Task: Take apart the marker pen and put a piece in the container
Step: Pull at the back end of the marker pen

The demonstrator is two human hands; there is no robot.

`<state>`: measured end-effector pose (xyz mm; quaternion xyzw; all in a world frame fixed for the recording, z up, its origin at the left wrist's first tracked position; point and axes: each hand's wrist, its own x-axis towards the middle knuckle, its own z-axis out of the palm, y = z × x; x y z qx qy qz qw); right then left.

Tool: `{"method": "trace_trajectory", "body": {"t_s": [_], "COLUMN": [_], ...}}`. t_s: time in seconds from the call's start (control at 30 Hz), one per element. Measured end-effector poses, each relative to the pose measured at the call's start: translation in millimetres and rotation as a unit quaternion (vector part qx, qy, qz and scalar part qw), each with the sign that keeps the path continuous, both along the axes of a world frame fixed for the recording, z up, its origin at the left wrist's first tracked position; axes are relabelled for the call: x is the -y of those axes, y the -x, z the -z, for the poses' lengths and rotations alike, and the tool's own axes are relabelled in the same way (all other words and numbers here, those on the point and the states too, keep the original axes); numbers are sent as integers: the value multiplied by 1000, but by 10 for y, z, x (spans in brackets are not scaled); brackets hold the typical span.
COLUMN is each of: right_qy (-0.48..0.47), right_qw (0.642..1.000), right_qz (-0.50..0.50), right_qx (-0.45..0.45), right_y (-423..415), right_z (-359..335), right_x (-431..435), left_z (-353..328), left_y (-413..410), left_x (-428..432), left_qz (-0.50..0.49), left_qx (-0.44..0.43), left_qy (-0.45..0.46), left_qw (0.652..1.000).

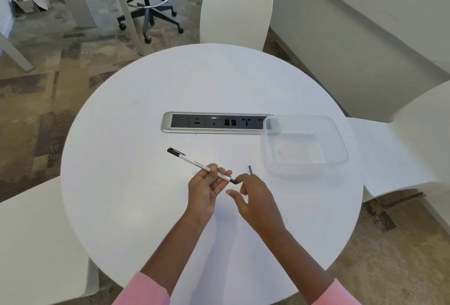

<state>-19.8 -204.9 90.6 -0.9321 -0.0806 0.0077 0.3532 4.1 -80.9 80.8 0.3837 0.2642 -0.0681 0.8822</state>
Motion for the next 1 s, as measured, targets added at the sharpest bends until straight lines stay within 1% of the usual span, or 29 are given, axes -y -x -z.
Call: {"method": "trace_trajectory", "body": {"t_s": [0.1, 0.13, 0.27, 0.33, 0.4, 0.5, 0.57, 0.6, 0.63, 0.67, 0.7, 0.73, 0.77, 0.8, 0.83, 0.87, 0.9, 0.93, 0.97, 1.0], "right_qy": [78, 94, 117, 105, 68, -40, -142, -198, -258, -322, -384, -442, -492, -531, -557, -571, -569, -550, -513, -458], "right_qw": [993, 990, 987, 991, 996, 994, 972, 951, 922, 882, 830, 769, 706, 652, 613, 591, 592, 616, 661, 725], "right_qz": [-16, -19, -33, -39, -50, -25, 20, 43, 66, 89, 111, 131, 146, 156, 161, 161, 157, 151, 142, 133], "right_qx": [86, 102, 108, 77, 10, -100, -185, -232, -281, -333, -389, -443, -488, -518, -537, -547, -549, -544, -529, -498], "right_y": [-13, -24, -34, -62, -98, -130, -140, -143, -149, -157, -167, -175, -182, -186, -189, -189, -190, -192, -195, -192], "right_z": [-27, -34, -24, -3, -6, -60, -97, -110, -115, -118, -125, -134, -137, -135, -133, -134, -138, -145, -147, -150], "right_x": [-36, -46, -66, -61, -43, -15, -4, 1, 10, 22, 37, 56, 73, 85, 94, 103, 112, 117, 117, 109], "left_z": [-4, -5, -17, -23, -23, -25, -26, -26, -25, -25, -25, -27, -29, -33, -37, -40, -44, -48, -51, -54], "left_y": [9, 12, 27, 34, 39, 48, 58, 64, 70, 77, 81, 85, 86, 85, 81, 78, 73, 70, 67, 63], "left_x": [13, 13, 28, 34, 23, 8, 13, 17, 22, 26, 30, 32, 36, 37, 40, 44, 49, 53, 57, 60], "left_qz": [0, 1, 1, 0, -1, 6, 9, 9, 10, 12, 14, 15, 18, 20, 24, 27, 29, 30, 30, 28], "left_qx": [1, 2, -5, -12, -13, -7, -10, -13, -17, -19, -20, -20, -20, -17, -15, -12, -11, -10, -12, -14], "left_qy": [-2, -2, -2, -1, -3, -8, -7, -5, -2, 2, 7, 10, 12, 10, 7, 5, 3, 3, 4, 5], "left_qw": [1000, 1000, 1000, 1000, 1000, 1000, 1000, 1000, 1000, 1000, 1000, 1000, 1000, 1000, 1000, 1000, 1000, 999, 999, 999]}}
